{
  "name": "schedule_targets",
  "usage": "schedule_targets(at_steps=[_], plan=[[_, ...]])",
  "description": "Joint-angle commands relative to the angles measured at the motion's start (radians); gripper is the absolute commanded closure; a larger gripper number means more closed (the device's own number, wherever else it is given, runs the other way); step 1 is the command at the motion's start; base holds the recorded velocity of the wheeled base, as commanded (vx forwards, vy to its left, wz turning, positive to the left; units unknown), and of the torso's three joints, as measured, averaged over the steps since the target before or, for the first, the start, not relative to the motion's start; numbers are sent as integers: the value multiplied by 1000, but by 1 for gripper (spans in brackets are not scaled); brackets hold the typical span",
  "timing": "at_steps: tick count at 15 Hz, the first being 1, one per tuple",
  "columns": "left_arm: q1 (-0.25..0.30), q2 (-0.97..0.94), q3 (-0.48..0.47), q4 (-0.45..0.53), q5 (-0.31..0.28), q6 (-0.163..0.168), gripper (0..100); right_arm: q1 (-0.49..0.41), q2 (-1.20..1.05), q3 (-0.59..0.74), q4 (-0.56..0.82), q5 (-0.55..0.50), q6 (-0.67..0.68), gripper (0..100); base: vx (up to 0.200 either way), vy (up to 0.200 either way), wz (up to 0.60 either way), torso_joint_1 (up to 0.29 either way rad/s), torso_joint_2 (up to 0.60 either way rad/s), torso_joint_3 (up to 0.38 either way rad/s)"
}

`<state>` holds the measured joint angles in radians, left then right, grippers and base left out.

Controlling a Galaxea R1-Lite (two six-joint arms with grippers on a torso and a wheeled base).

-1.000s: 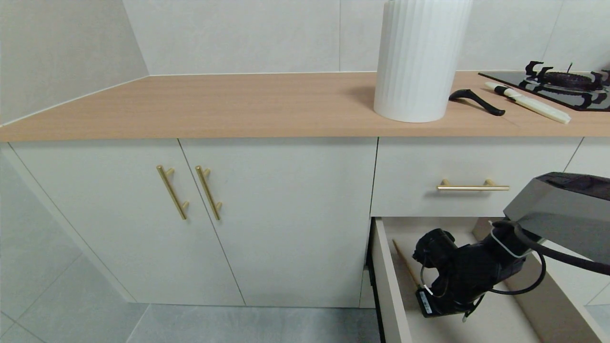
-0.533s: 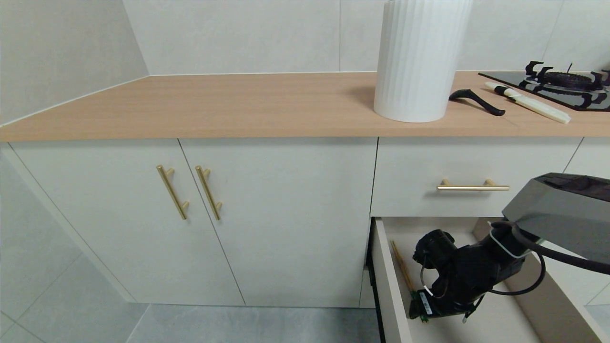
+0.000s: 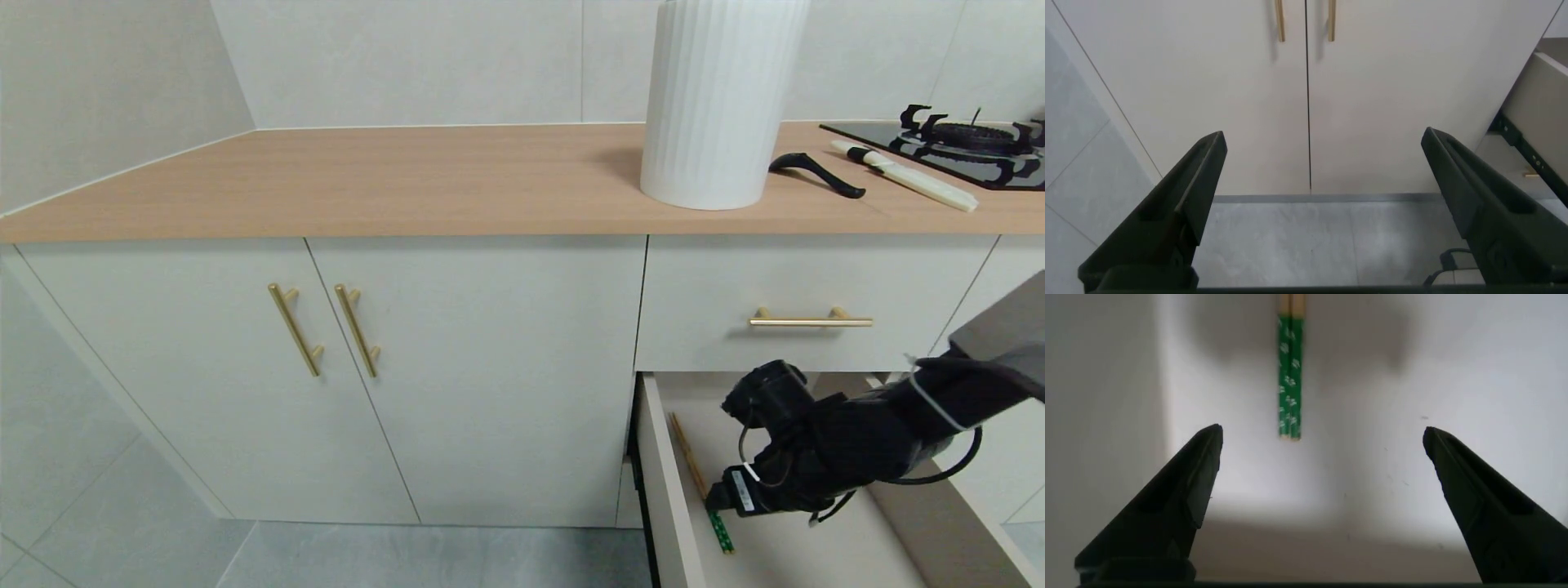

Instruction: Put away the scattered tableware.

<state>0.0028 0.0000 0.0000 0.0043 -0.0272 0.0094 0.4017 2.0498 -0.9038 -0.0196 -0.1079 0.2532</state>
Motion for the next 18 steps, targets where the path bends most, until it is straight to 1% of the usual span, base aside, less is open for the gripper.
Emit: schedule_targets(at_steps=[1,2,4,5,8,11,14,18], plan=[[0,0,0,0,0,1,0,-3,-260,39,0,-3,-2,0,0,0,0,0,0,0],[0,0,0,0,0,0,0,-21,-362,39,1,-7,-9,0,0,0,0,0,0,0],[0,0,0,0,0,0,0,-41,-461,40,1,-29,-23,0,0,0,0,0,0,0],[0,0,0,0,0,0,0,-50,-550,43,3,-62,-52,0,0,0,0,0,0,0],[0,0,0,0,0,0,0,-57,-701,49,0,-67,-103,0,0,0,0,0,0,0],[0,0,0,0,0,0,0,-58,-769,45,-2,-67,-117,0,0,0,0,0,0,0],[0,0,0,0,0,0,0,-87,-777,59,-3,-61,-172,0,0,0,0,0,0,0],[0,0,0,0,0,0,0,-90,-781,60,-20,-61,-173,0,0,0,0,0,0,0]])
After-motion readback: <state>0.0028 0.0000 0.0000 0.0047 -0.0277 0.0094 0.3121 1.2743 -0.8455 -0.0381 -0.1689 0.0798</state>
